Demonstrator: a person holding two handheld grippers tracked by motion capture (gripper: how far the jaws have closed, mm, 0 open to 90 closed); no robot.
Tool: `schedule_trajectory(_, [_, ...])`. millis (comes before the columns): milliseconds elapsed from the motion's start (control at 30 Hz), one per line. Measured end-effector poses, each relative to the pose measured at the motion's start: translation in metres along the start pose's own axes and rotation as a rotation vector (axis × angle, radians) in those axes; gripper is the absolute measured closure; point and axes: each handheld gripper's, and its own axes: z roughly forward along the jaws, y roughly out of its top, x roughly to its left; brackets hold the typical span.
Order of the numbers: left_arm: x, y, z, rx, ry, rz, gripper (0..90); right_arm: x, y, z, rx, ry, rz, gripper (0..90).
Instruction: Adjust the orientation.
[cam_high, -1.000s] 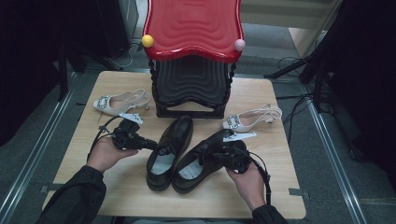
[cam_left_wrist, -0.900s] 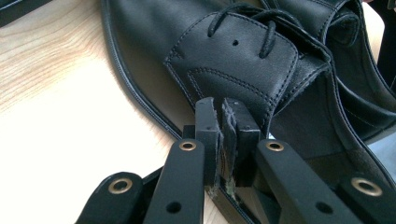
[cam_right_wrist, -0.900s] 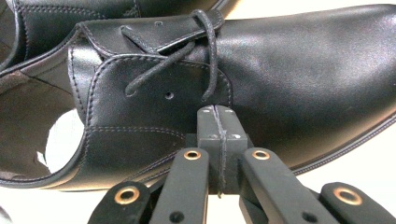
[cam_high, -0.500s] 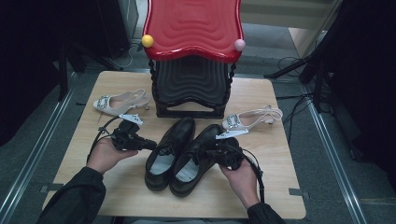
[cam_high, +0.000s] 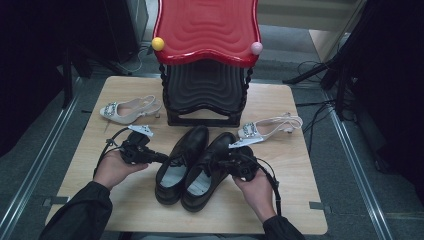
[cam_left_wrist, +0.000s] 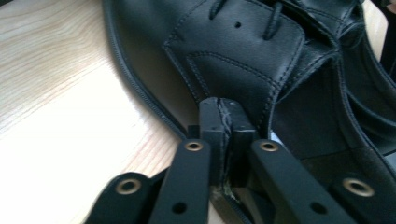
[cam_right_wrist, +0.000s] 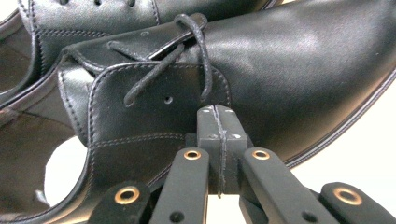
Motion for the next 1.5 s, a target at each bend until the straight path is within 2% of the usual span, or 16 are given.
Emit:
schedule_trajectory(367, [-0.009,-0.002,0.005,-0.008,-0.014,-0.011,90.0,-0.002,0.002,0.002,-0.02,-0.024,0.007,90.0])
schedule_trajectory(433, [-0.011,-0.002,0.005,-0.002,-0.029,-0.011,90.0,-0.003,0.003,0.002,-0.024,-0.029,0.012,90.0])
schedule_trajectory(567, [-0.018,-0.003,0.009,-0.001,-0.019,-0.002,90.0,-0.006,0.004,0.003,-0.025,-0.029,0.012,90.0])
schedule_trajectory(667, [-0.021,-0.004,0.011,0.0,-0.034,-0.005,90.0,-0.008,0.005,0.003,-0.025,-0.032,0.016,90.0])
schedule_trajectory(900, [-0.031,-0.005,0.014,-0.008,-0.006,-0.006,90.0,-0.015,0.009,0.004,-0.032,-0.034,0.03,90.0])
schedule_trajectory(1167, [-0.04,-0.006,0.021,-0.009,-0.052,0.001,90.0,-0.022,0.013,0.004,-0.039,-0.044,0.037,90.0])
schedule_trajectory(1300, [-0.046,-0.005,0.025,-0.027,-0.058,0.004,90.0,-0.027,0.014,0.004,-0.053,-0.052,0.046,90.0])
schedule_trajectory(1500, [-0.046,-0.006,0.026,-0.033,-0.075,-0.009,90.0,-0.032,0.015,0.004,-0.065,-0.07,0.042,90.0])
